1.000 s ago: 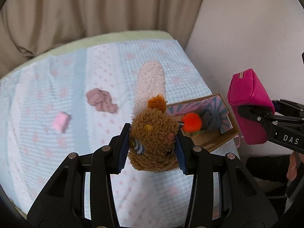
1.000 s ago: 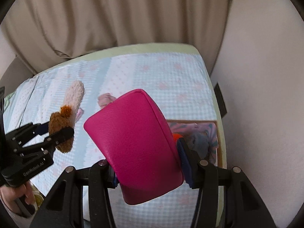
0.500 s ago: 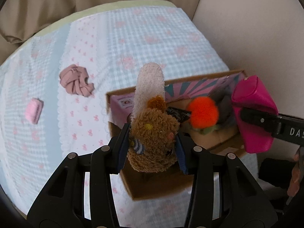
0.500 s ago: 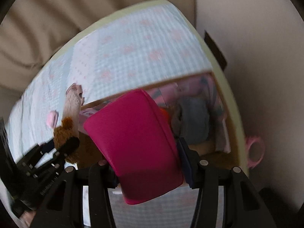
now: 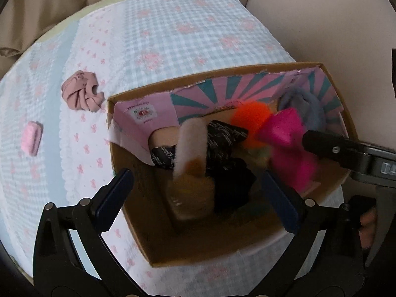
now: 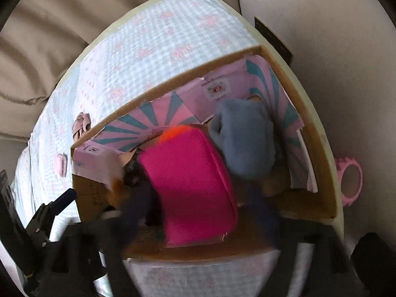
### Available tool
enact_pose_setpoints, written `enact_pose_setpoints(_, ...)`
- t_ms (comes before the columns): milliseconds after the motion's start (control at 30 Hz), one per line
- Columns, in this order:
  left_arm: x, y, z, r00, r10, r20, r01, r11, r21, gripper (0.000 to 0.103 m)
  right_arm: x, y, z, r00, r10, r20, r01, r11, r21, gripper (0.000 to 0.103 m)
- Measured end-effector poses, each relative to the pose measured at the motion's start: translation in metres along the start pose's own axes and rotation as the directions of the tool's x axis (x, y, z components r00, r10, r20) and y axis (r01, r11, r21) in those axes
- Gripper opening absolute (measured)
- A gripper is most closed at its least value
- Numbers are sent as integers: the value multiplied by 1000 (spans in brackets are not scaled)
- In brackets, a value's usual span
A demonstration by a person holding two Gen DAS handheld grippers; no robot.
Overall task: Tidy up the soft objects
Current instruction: 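Open both tools to drop the plush and pouch into the box, then move both tools toward the pink fuzzy block and mauve cloth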
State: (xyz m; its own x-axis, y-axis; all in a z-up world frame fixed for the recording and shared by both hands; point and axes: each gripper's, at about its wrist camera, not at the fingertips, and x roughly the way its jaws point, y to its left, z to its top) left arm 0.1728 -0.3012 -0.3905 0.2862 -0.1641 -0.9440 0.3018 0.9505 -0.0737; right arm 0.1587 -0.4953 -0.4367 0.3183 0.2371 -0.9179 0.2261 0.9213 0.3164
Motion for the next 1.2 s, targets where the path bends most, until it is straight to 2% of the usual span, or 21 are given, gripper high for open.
enact_pose_setpoints(33, -2, 0, -1, 1000, -5, -1, 5, 1000, 0, 103, -2, 2, -1, 1000, -8, 11, 8, 1000, -22, 103)
enact_pose_setpoints(333, -10, 7, -13, 999, -2, -35, 1, 1000, -28, 103, -6, 7, -6, 1000, -24, 7, 25, 998, -58, 103)
enact_pose_setpoints(633, -48, 13, -14, 1000, -6, 25, 7, 999, -39, 103, -42, 24, -13, 997, -11, 78, 18, 997, -82, 103)
enact_pose_setpoints(833, -98, 22, -15, 996, 15, 89, -11, 999, -46, 103, -93, 46, -24, 987, -21, 161, 42, 991, -130, 103)
enact_pose_setpoints(933, -125, 31, -19, 992, 22, 121, -16, 998, -53, 103, -127, 67, -36, 973, -39, 225, 79, 982, -171, 103)
enact_pose_setpoints(1100, -186, 61, -30, 981, 53, 188, -41, 997, -70, 103, -171, 105, -58, 953, -29, 302, 101, 969, -227, 103)
enact_pose_setpoints(1200, -221, 86, -41, 970, 52, 236, -30, 995, -94, 103, -193, 132, -71, 941, -10, 337, 98, 964, -246, 103)
